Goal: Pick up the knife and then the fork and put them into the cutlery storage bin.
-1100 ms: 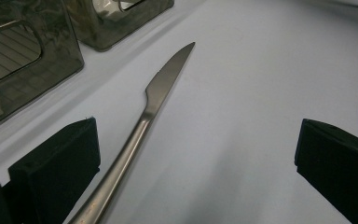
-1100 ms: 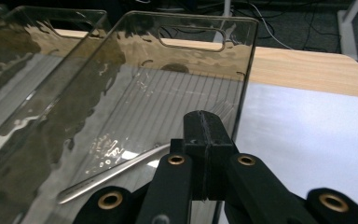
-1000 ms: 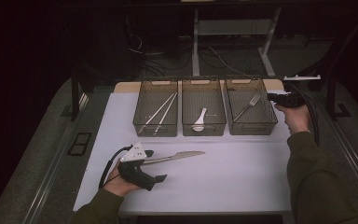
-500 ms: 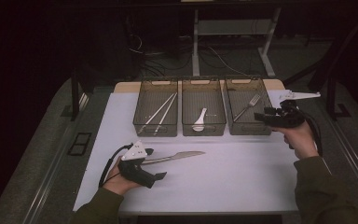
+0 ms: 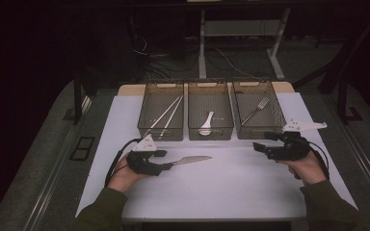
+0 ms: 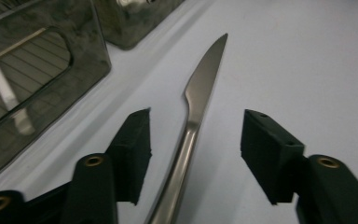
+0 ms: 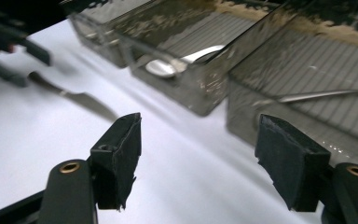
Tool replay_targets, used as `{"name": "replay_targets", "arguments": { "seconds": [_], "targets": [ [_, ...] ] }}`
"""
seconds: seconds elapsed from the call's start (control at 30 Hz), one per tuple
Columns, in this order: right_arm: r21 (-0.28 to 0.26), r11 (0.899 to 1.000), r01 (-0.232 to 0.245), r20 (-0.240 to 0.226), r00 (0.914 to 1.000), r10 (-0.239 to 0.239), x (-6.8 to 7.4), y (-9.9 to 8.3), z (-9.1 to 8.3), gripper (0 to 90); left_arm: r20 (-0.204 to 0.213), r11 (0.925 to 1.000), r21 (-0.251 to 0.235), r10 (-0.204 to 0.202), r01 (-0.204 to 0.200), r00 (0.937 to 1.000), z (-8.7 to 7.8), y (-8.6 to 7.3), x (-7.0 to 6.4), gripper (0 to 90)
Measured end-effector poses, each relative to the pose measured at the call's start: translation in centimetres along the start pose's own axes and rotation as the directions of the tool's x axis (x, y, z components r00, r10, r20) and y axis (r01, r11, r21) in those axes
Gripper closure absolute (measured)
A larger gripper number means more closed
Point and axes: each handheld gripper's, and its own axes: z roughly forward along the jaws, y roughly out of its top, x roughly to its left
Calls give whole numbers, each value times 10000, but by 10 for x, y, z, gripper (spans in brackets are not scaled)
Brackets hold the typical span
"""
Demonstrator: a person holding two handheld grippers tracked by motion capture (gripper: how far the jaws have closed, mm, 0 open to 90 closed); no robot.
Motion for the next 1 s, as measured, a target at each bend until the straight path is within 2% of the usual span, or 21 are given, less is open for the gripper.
{"name": "replay_targets", "arguments": {
  "seconds": [0.1, 0.3, 0.33, 0.4, 0.43, 0.47, 0.6, 1.0],
  "targets": [
    [39, 9999, 118, -235, 9997, -117, 8, -10, -2, 302, 228, 9989, 445, 152, -162, 9996, 10, 0, 4, 525],
    [409, 9989, 248, -510, 9984, -227, 19, -29, 0, 299, 513, 9956, 846, 359, -401, 9980, 21, -1, 9, 632],
    [477, 9987, 180, -572, 9982, -153, 20, -31, 0, 300, 576, 9935, 994, 489, -545, 9971, 23, -1, 9, 650],
    [543, 9983, 197, -650, 9978, -161, 22, -35, 1, 300, 484, 9931, 995, 580, -626, 9971, 24, -1, 8, 691],
    [565, 9982, 179, -676, 9976, -141, 23, -36, 1, 300, 531, 9902, 1094, 809, -864, 9953, 24, 0, 8, 722],
    [597, 9981, 166, -733, 9972, -122, 24, -37, 1, 300, 512, 9899, 1072, 881, -931, 9948, 24, 0, 7, 759],
    [650, 9977, 182, -783, 9968, -131, 27, -38, 4, 299, 454, 9901, 1149, 754, -802, 9961, 24, 0, 5, 787],
    [870, 9961, 135, -875, 9961, -59, 30, -38, 9, 269, 173, 9866, 1340, 911, -926, 9957, 22, 2, 0, 792]
  ]
}}
